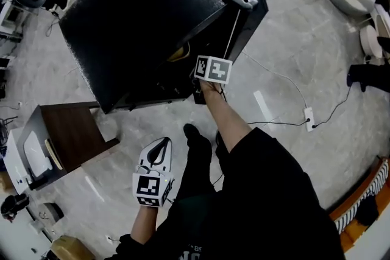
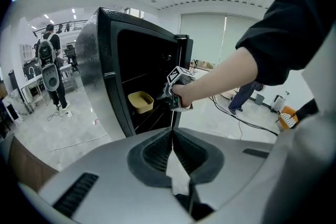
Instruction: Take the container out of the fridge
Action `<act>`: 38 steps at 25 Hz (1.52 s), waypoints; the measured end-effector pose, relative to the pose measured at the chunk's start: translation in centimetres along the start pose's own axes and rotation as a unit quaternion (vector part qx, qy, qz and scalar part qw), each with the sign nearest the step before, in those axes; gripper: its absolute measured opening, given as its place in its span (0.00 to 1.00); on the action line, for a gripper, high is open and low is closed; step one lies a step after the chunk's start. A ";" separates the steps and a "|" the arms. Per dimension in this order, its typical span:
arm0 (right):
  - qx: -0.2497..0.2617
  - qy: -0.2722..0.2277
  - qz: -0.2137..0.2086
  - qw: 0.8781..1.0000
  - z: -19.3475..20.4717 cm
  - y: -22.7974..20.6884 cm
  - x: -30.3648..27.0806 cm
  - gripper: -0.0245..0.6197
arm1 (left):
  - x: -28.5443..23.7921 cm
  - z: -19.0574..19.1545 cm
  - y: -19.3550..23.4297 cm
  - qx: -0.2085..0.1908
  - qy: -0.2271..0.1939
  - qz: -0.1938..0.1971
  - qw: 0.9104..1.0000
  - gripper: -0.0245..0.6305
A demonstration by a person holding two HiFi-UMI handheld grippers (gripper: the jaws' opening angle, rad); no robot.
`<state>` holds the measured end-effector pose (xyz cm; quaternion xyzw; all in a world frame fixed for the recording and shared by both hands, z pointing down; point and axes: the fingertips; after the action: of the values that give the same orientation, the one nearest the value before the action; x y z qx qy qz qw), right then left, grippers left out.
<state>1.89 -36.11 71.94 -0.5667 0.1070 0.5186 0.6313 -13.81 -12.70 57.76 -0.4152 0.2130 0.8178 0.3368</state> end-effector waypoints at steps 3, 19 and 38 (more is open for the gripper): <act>-0.010 0.002 0.000 1.000 0.1 0.0 -1.0 0.29 | -0.3 0.6 0.2 -0.001 0.008 0.005 1.000 0.06; -0.068 0.005 0.005 0.998 -0.8 0.2 -5.5 0.27 | -1.2 3.0 1.2 0.015 0.039 0.026 0.999 0.06; -0.086 0.036 -0.016 0.996 0.6 0.4 -5.0 0.11 | -1.6 3.9 -0.2 0.018 0.051 0.029 0.998 0.06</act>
<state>-0.94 -38.39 75.52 -0.6386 0.0758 0.4950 0.5844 -15.07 -10.69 61.31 -0.4437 0.2565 0.8009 0.3096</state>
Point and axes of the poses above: the fingertips, and each gripper's own axes: x backward along the fingers, y to its left, z out of its underside, and after that the axes turned 13 degrees about y, right-handed
